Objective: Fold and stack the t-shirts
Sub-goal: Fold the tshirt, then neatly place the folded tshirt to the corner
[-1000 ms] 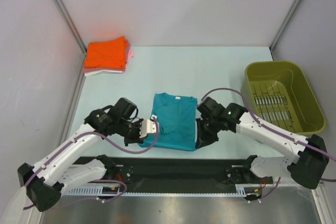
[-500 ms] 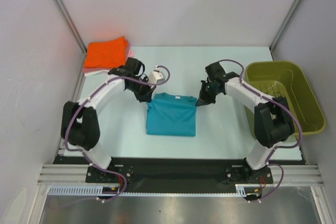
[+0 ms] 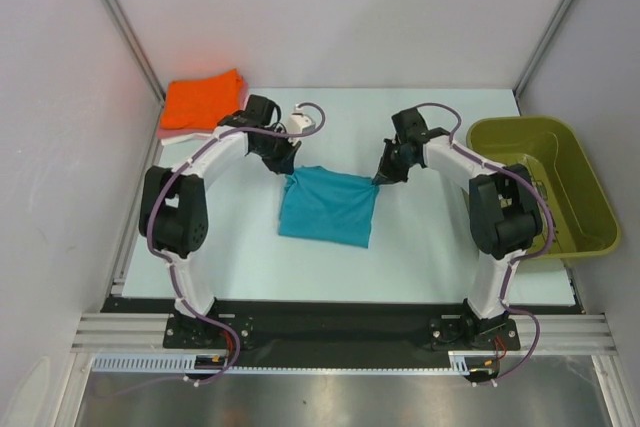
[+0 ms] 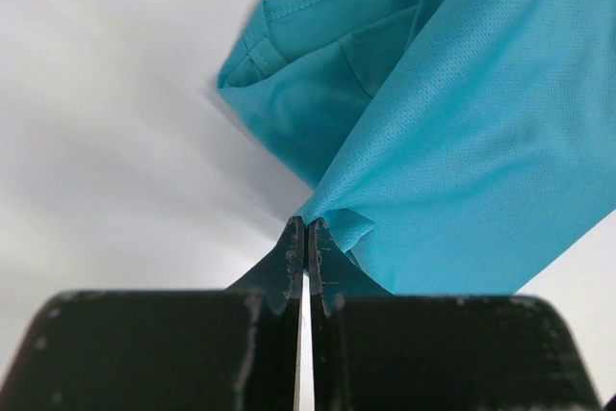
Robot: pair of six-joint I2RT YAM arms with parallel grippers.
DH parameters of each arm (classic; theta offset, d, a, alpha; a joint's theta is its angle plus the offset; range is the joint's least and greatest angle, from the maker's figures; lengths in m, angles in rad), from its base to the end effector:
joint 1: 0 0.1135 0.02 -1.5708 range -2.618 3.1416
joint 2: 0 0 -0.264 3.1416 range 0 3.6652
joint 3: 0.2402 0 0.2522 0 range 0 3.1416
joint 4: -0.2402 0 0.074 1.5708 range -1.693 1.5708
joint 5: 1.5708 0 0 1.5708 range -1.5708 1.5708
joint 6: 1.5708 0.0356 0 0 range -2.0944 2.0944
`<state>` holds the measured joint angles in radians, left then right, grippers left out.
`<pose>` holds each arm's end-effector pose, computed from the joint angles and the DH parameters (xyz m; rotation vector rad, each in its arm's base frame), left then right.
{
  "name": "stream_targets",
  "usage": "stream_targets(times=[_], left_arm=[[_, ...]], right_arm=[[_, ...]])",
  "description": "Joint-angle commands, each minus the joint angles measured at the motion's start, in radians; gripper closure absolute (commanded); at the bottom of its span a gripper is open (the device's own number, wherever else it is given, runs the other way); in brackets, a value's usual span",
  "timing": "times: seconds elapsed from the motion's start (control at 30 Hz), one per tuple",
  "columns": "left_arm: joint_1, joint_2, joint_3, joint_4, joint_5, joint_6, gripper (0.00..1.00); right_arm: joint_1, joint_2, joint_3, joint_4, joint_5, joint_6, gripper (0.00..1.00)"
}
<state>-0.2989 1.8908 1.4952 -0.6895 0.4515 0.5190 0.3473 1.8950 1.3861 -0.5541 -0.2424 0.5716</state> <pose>0.3793 -0.1331 0.2313 1.1546 2.2970 -0.5161 0.3732 0.1442 0.2019 0.2196 2.7202 0.6116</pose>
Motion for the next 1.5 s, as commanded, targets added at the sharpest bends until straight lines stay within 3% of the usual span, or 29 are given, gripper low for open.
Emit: stream_targets(times=[0.0, 0.1, 0.17, 0.27, 0.37, 0.53, 0.67, 0.9, 1.0, 1.2, 1.4, 1.47], left_arm=[[0.003, 0.002, 0.056, 0.076, 0.012, -0.045, 1.00], [-0.003, 0.042, 0.085, 0.090, 0.004, -0.063, 0.99], [-0.009, 0.068, 0.103, 0.093, -0.019, -0.100, 0.93], [-0.032, 0.122, 0.141, 0.100, -0.072, -0.149, 0.65], [-0.037, 0.151, 0.172, 0.160, -0.128, -0.229, 0.50], [-0.006, 0.102, 0.177, 0.243, -0.243, -0.345, 0.41], [0.003, -0.010, 0.021, 0.329, -0.243, -0.408, 0.32], [0.003, 0.022, -0.105, 0.352, -0.149, -0.508, 0.30], [0.004, 0.065, -0.093, 0.352, -0.119, -0.563, 0.23], [0.001, 0.171, -0.038, 0.334, -0.082, -0.613, 0.24], [0.001, 0.286, 0.045, 0.308, 0.009, -0.668, 0.35], [0.001, 0.313, 0.068, 0.308, 0.048, -0.680, 0.48]], right_arm=[[-0.019, -0.025, 0.016, 0.036, 0.074, 0.017, 1.00], [-0.027, -0.014, 0.014, 0.045, 0.110, 0.024, 1.00], [-0.034, -0.002, 0.007, 0.065, 0.146, 0.025, 1.00], [-0.045, 0.022, 0.002, 0.117, 0.186, 0.027, 0.96], [-0.054, 0.064, 0.060, 0.126, 0.228, 0.030, 0.72], [-0.068, 0.055, 0.113, 0.099, 0.279, 0.002, 0.55], [-0.048, -0.040, 0.039, 0.106, 0.276, -0.030, 0.49], [-0.022, -0.184, -0.174, 0.175, 0.184, 0.028, 0.39], [-0.011, -0.179, -0.222, 0.177, 0.149, 0.046, 0.36], [-0.005, -0.211, -0.275, 0.206, 0.130, 0.051, 0.37], [-0.007, -0.257, -0.272, 0.165, 0.161, 0.017, 0.37], [-0.005, -0.277, -0.272, 0.155, 0.175, 0.013, 0.38]])
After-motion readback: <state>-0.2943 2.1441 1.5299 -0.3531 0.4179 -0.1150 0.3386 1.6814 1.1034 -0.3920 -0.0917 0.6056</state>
